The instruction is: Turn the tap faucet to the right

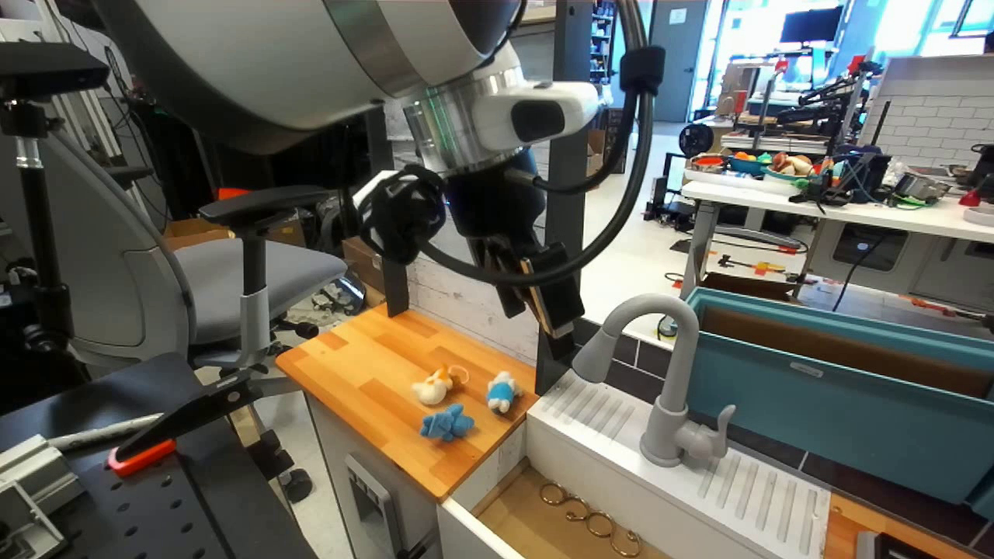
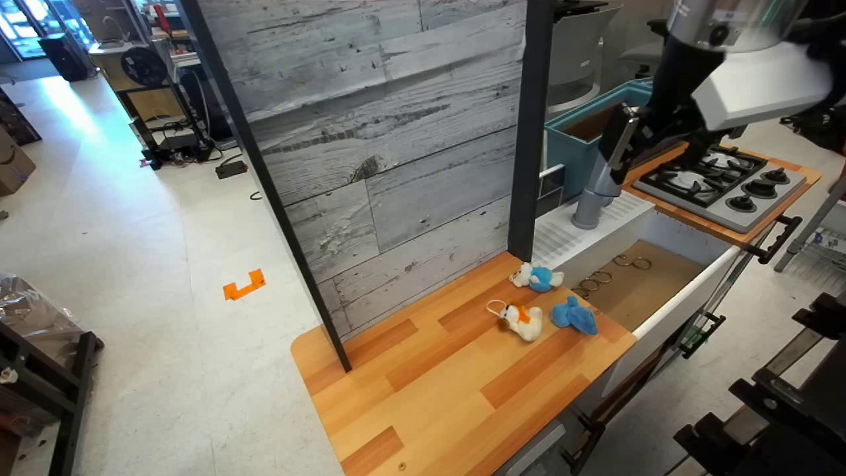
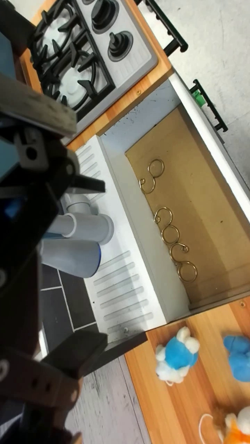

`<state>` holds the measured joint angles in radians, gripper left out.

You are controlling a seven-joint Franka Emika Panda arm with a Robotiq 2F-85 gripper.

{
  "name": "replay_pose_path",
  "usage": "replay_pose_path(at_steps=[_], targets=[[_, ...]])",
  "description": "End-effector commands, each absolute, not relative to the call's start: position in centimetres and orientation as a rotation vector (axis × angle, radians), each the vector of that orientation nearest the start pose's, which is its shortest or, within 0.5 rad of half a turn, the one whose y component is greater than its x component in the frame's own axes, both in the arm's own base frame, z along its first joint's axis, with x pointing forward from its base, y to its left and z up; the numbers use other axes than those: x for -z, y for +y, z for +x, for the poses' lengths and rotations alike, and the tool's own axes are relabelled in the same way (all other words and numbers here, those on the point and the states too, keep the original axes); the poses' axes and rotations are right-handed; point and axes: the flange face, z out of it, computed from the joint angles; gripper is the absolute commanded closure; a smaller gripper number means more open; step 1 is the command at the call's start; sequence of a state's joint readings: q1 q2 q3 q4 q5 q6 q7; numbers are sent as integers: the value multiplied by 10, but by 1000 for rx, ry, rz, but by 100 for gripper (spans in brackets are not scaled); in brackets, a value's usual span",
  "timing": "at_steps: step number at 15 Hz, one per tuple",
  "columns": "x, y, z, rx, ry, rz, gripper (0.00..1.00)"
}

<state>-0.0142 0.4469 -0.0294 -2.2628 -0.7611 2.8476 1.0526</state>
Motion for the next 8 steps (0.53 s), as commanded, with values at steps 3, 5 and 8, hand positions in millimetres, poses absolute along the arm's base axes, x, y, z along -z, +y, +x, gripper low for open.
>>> replay_pose_path(at_steps=[3,5,8], targets=[[-149,27,576,503,705,-3196,0],[-147,28,585,536,747,-3195,0],[-146,24,595,592,830,-3187,0]])
